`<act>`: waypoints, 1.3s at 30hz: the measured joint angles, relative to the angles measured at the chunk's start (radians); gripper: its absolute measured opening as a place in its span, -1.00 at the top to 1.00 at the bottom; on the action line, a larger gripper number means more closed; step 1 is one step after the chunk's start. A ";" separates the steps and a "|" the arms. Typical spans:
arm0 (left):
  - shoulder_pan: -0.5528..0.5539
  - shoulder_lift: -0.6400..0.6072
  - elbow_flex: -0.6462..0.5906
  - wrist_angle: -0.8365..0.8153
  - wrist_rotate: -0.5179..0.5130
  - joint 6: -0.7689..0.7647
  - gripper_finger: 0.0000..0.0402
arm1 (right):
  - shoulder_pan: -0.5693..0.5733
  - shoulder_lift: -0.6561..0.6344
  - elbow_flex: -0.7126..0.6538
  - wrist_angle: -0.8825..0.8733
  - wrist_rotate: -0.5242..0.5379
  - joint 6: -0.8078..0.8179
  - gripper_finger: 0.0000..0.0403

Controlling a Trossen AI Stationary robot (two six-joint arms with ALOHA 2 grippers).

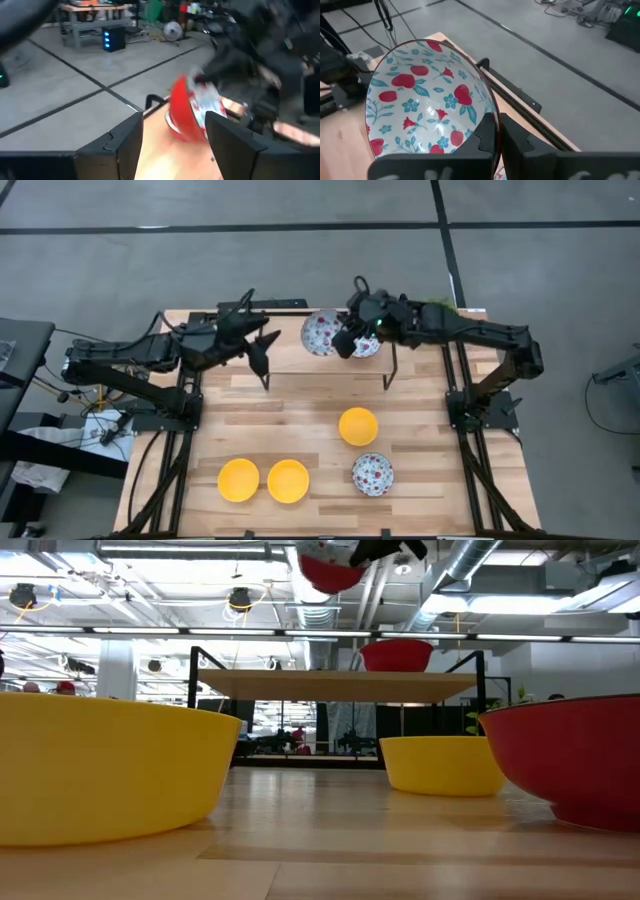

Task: Pick & Place Mini bowls
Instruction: Stack the left red bowl on the red bowl on the shelf

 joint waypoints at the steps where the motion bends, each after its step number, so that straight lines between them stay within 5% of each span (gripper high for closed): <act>1: -0.009 0.000 0.000 -0.004 0.008 0.014 -0.05 | -0.013 0.000 0.023 -0.029 -0.015 0.000 1.00; 18: -0.157 -0.051 -0.178 -0.004 0.023 0.074 -0.07 | -0.353 0.000 0.146 -0.394 -0.541 0.019 1.00; 39: -0.249 -0.130 -0.307 0.031 0.085 0.067 -0.07 | -0.433 0.021 0.037 -0.450 -0.598 -0.014 1.00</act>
